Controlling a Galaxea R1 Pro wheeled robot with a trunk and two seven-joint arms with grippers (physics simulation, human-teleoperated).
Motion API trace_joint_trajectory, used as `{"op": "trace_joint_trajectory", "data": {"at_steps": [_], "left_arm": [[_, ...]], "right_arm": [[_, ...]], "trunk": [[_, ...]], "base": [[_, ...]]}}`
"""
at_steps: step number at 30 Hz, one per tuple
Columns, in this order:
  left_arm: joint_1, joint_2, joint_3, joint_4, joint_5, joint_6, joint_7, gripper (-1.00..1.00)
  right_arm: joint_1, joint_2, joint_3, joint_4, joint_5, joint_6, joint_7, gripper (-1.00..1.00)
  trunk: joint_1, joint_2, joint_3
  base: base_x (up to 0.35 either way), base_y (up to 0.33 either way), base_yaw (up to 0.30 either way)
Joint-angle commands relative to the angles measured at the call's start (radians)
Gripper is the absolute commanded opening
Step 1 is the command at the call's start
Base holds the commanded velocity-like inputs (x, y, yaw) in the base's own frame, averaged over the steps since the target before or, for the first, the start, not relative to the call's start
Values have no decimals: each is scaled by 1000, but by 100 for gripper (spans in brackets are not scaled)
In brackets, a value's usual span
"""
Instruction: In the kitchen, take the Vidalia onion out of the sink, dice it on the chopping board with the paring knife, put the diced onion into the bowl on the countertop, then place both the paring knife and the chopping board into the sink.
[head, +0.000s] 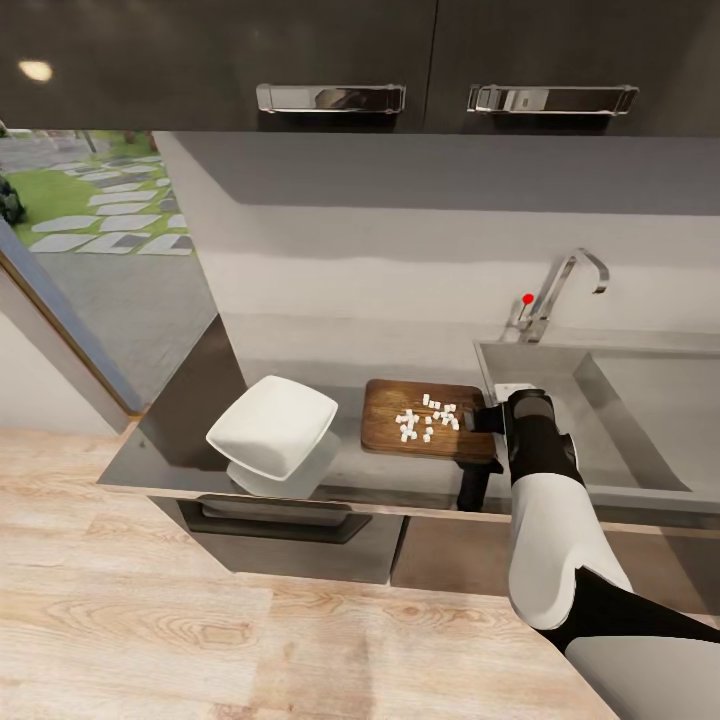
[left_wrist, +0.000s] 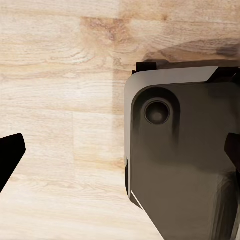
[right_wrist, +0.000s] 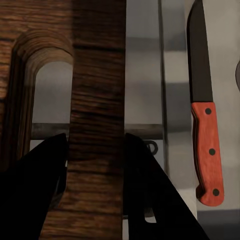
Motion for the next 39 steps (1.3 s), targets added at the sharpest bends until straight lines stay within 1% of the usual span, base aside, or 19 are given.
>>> {"op": "trace_joint_trajectory", "data": {"at_steps": [1, 8, 39], "left_arm": [[-2, 0, -8, 4, 6, -8, 2, 100], [-2, 0, -8, 4, 6, -8, 2, 100], [-2, 0, -8, 4, 6, -8, 2, 100]], "right_arm": [[-1, 1, -5, -1, 3, 3, 9, -100], [-1, 1, -5, -1, 3, 3, 7, -100], [-1, 1, -5, -1, 4, 3, 3, -100]], "trunk": [[1, -2, -2], [1, -2, 3], [1, -2, 48]], "base": [[0, 0, 0], [0, 0, 0], [0, 0, 0]]}}
